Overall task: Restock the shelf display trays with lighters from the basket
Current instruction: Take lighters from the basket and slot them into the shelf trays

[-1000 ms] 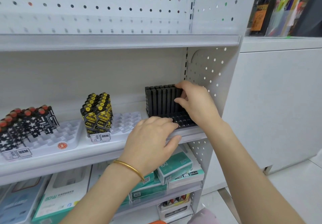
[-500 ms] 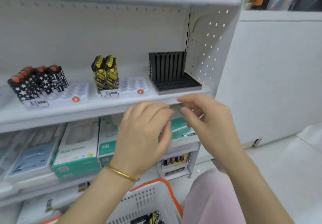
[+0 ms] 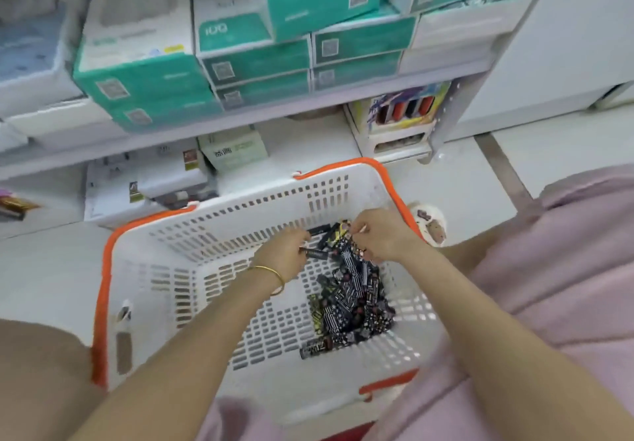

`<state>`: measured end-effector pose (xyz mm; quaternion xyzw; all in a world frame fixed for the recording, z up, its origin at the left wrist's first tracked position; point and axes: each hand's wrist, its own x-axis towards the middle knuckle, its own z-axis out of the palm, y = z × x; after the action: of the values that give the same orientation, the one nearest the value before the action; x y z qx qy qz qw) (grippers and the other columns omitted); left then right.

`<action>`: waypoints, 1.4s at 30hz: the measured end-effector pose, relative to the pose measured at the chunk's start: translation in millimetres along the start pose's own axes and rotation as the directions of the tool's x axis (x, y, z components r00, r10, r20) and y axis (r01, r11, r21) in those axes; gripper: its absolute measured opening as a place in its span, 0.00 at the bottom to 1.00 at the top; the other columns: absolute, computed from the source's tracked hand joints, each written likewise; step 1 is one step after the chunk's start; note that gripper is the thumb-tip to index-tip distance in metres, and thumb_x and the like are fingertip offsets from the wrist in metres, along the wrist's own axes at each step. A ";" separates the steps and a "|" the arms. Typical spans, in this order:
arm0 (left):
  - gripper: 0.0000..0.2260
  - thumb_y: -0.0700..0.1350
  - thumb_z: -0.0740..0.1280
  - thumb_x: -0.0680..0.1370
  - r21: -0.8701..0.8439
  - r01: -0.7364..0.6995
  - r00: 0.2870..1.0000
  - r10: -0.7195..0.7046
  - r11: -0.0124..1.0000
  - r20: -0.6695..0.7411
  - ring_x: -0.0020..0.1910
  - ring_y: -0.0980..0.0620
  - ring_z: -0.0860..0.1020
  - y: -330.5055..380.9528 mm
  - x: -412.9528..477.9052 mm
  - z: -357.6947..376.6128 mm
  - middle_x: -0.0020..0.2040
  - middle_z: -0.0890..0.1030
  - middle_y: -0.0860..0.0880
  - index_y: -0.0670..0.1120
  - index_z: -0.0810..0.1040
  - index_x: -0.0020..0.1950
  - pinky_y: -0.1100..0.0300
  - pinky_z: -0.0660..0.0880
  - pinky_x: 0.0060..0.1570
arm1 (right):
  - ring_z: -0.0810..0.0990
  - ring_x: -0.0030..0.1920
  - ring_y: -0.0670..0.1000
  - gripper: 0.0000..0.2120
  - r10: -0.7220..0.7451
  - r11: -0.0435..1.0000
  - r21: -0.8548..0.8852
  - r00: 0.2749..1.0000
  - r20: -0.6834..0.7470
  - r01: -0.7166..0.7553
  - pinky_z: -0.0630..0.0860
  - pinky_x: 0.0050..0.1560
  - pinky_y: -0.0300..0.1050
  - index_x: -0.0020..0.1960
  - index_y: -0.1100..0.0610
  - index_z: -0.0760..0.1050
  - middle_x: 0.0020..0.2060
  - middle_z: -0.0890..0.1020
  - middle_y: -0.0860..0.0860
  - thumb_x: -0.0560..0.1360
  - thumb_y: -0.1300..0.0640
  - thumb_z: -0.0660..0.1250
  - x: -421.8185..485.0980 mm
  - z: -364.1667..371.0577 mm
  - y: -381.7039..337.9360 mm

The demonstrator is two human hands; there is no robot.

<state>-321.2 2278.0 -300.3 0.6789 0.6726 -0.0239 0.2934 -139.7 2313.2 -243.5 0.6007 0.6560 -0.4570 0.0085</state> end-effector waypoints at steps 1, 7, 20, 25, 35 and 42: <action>0.18 0.39 0.60 0.79 0.026 0.006 0.999 -0.008 1.000 0.054 0.61 0.48 0.73 -9.1 10.0 16.8 0.66 0.72 0.45 0.47 0.70 0.69 0.56 0.71 0.60 | 0.83 0.39 0.60 0.10 0.032 0.999 0.015 0.999 -0.013 -0.031 0.80 0.38 0.51 0.54 0.63 0.76 0.45 0.76 0.54 0.79 0.64 0.57 7.2 1.4 5.0; 0.30 0.32 0.59 0.77 0.260 -0.160 0.970 0.102 0.952 0.222 0.74 0.44 0.55 -45.1 57.4 86.6 0.76 0.54 0.42 0.43 0.53 0.76 0.54 0.65 0.67 | 0.79 0.34 0.51 0.14 0.162 0.976 0.162 0.984 -0.072 -0.149 0.75 0.27 0.40 0.58 0.60 0.74 0.46 0.73 0.51 0.79 0.67 0.54 33.2 8.4 14.8; 0.16 0.37 0.76 0.59 0.432 -0.176 0.983 0.137 0.884 0.119 0.40 0.43 0.79 -46.6 123.6 136.4 0.42 0.79 0.41 0.38 0.78 0.44 0.55 0.77 0.38 | 0.79 0.29 0.47 0.10 0.324 0.917 0.284 0.939 -0.114 -0.281 0.79 0.30 0.43 0.58 0.59 0.73 0.41 0.81 0.57 0.79 0.64 0.57 43.3 18.2 24.9; 0.20 0.39 0.61 0.79 0.046 0.101 0.991 -0.105 0.994 0.089 0.67 0.39 0.64 -51.4 125.4 139.8 0.66 0.66 0.35 0.33 0.61 0.68 0.53 0.63 0.66 | 0.75 0.22 0.40 0.10 0.307 0.920 0.288 0.945 -0.110 -0.265 0.72 0.23 0.34 0.58 0.57 0.73 0.41 0.81 0.55 0.79 0.62 0.59 47.7 19.7 22.8; 0.25 0.44 0.60 0.79 -0.315 0.110 0.988 -0.068 0.943 0.140 0.72 0.39 0.56 -6.2 139.3 135.2 0.74 0.59 0.40 0.43 0.59 0.75 0.48 0.53 0.71 | 0.82 0.34 0.53 0.10 0.320 0.926 0.262 0.933 -0.165 -0.271 0.80 0.32 0.47 0.58 0.58 0.73 0.39 0.81 0.55 0.78 0.62 0.58 47.6 21.3 26.8; 0.40 0.57 0.72 0.70 -0.318 0.117 0.949 -0.012 0.941 0.315 0.69 0.39 0.61 2.5 147.0 132.6 0.71 0.63 0.40 0.41 0.57 0.72 0.45 0.63 0.66 | 0.77 0.28 0.49 0.10 0.328 0.925 0.255 0.930 -0.168 -0.280 0.76 0.28 0.41 0.58 0.57 0.73 0.39 0.81 0.56 0.78 0.61 0.59 46.5 20.1 25.6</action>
<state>-257.0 2353.3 -471.8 0.5847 0.6349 -0.0253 0.5043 -143.1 2333.7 -296.3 0.7369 0.4952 -0.4565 -0.0573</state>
